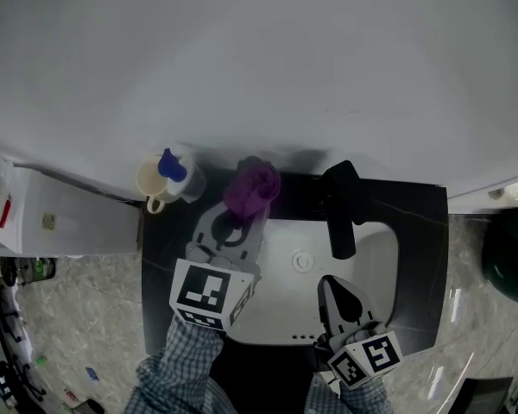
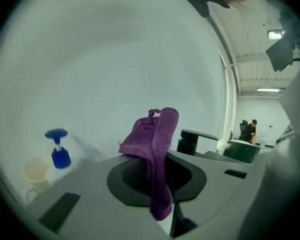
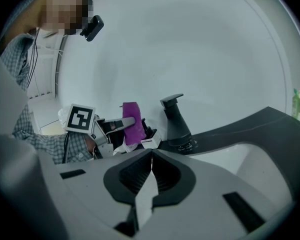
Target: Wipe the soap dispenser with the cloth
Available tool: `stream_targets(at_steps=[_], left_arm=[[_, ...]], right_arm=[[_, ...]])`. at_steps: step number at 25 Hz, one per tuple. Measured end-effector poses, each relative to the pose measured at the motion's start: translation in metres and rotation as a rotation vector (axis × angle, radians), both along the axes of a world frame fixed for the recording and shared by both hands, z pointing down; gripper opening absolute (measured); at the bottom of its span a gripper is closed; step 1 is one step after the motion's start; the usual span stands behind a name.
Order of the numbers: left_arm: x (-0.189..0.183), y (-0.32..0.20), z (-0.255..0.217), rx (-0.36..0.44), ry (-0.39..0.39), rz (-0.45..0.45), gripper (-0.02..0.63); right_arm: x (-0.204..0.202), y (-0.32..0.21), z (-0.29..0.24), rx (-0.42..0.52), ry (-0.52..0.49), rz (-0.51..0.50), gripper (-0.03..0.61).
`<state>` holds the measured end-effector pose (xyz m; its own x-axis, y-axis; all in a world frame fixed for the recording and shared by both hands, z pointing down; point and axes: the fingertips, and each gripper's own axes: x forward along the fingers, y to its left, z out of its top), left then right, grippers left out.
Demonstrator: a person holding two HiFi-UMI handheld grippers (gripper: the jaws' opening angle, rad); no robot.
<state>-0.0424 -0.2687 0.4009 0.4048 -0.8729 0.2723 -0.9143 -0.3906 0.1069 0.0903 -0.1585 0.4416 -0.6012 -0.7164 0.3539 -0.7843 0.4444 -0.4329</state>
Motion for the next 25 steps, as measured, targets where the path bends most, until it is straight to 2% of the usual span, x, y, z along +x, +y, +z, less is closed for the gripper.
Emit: stream_targets(at_steps=[2,5,9,13,16,21,25], left_arm=[[-0.01,-0.011,-0.015,0.042,-0.047,-0.047,0.057],[-0.014,-0.025,-0.017,0.036,-0.121,-0.09,0.057],[0.001,-0.036,-0.007,0.018,-0.143,-0.09,0.057],[0.015,-0.04,-0.002,0.045,-0.179,-0.093,0.057],[0.029,-0.041,0.006,0.034,-0.172,-0.075,0.057],[0.038,-0.04,0.041,-0.075,-0.124,-0.067,0.057],[0.04,-0.04,0.054,-0.09,-0.103,-0.069,0.057]], right_arm=[[0.0,0.001,0.0,-0.002,-0.003,0.0,0.018],[0.002,0.003,0.002,-0.008,0.0,-0.001,0.018],[0.004,0.003,0.005,-0.012,0.005,-0.001,0.018],[0.007,0.004,0.007,-0.022,0.001,0.009,0.018],[0.007,0.005,0.008,-0.024,-0.002,0.006,0.018],[0.01,0.006,0.008,-0.027,-0.002,0.01,0.018],[0.016,0.009,0.013,-0.039,0.005,0.015,0.018]])
